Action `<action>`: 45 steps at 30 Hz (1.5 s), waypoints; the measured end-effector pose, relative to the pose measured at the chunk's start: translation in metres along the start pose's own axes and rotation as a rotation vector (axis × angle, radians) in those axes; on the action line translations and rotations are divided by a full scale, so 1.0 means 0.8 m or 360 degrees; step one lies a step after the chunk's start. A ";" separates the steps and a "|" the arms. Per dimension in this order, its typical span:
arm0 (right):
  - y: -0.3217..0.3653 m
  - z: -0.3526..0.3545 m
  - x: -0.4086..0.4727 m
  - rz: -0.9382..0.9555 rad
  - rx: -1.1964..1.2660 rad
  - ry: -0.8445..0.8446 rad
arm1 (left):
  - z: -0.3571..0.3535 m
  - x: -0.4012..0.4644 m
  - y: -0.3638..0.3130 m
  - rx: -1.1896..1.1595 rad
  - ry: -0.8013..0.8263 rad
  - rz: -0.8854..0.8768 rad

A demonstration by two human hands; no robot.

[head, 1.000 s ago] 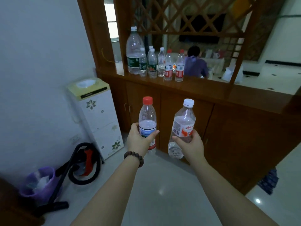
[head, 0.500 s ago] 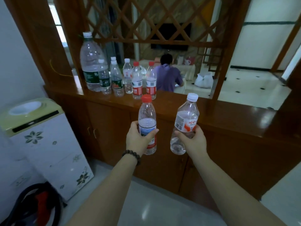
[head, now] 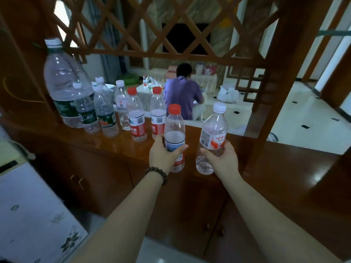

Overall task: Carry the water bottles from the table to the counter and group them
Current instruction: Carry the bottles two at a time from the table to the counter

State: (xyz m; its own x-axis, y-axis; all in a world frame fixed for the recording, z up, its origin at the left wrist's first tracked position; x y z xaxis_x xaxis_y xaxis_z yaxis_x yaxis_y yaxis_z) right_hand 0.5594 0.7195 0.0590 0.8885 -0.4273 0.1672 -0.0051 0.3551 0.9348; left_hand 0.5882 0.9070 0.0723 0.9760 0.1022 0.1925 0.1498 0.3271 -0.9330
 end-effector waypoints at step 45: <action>0.150 -0.036 0.031 0.0880 -0.0542 -0.0134 | 0.057 0.071 -0.048 0.0805 -0.0117 -0.0522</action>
State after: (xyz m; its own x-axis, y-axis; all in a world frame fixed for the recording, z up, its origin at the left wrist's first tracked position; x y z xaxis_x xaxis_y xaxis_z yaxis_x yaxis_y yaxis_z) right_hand 0.5944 0.7756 0.1662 0.7574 -0.1651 0.6317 -0.2931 0.7786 0.5549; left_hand 0.6311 0.9430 0.1328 0.8754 -0.0212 0.4829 0.3297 0.7567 -0.5645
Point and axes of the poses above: each hand's wrist, its own x-axis towards the middle knuckle, its own z-axis out of the back of the hand, y = z × x, the point moved 2 cm from there along x, towards the middle knuckle, and after that the axes turned 1 degree about x, right-handed, at the moved point
